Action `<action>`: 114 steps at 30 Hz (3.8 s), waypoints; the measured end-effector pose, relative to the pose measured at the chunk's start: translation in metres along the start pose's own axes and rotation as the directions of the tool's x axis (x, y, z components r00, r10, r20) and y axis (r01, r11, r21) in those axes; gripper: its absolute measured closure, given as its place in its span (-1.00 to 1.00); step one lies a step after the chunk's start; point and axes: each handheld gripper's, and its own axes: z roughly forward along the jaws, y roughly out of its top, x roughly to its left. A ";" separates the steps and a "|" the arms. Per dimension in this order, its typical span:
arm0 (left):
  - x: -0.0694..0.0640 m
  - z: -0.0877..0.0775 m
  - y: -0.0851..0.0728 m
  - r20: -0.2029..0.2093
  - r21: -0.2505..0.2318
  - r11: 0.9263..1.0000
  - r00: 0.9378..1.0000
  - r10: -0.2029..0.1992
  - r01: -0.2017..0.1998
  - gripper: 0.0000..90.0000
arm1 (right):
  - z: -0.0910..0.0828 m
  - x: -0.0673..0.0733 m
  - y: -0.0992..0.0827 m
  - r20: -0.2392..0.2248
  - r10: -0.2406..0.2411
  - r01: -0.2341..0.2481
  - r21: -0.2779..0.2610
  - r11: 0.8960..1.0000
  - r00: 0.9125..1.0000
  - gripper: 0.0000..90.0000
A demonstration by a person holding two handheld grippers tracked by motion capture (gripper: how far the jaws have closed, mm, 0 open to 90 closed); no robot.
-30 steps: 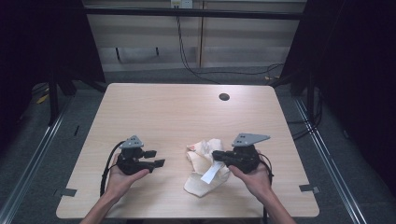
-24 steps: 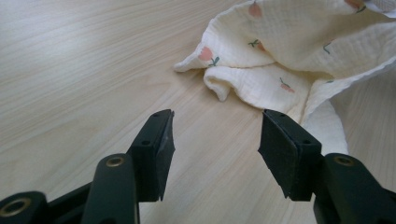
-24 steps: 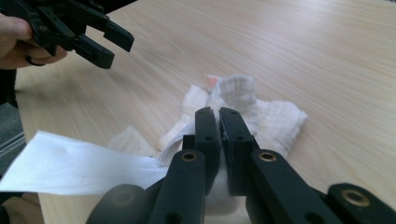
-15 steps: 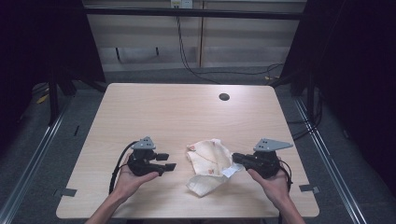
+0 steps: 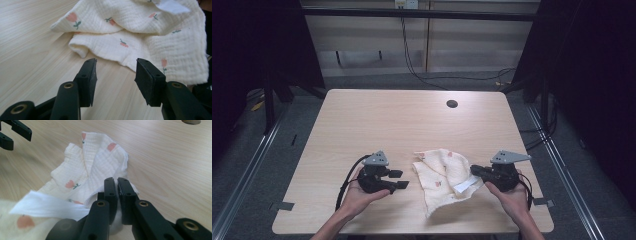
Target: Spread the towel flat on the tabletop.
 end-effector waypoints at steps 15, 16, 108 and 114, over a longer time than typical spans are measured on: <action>0.041 0.056 0.020 -0.034 0.016 0.998 0.998 -0.056 0.057 0.14 | 0.003 -0.014 -0.009 0.016 0.027 -0.027 -0.007 1.000 1.000 0.92; 0.043 0.060 0.019 -0.036 0.029 0.998 0.998 -0.055 0.056 0.15 | 0.003 -0.014 -0.009 0.014 0.025 -0.025 -0.007 1.000 1.000 0.92; 0.061 -0.013 -0.008 -0.039 -0.043 0.997 0.997 -0.061 0.060 0.88 | 0.071 -0.028 -0.006 0.009 -0.006 0.005 0.163 0.987 1.000 0.34; 0.062 -0.014 -0.010 -0.042 -0.038 0.998 0.997 -0.060 0.059 0.86 | 0.076 -0.027 -0.007 0.020 -0.022 0.019 0.168 0.986 1.000 0.45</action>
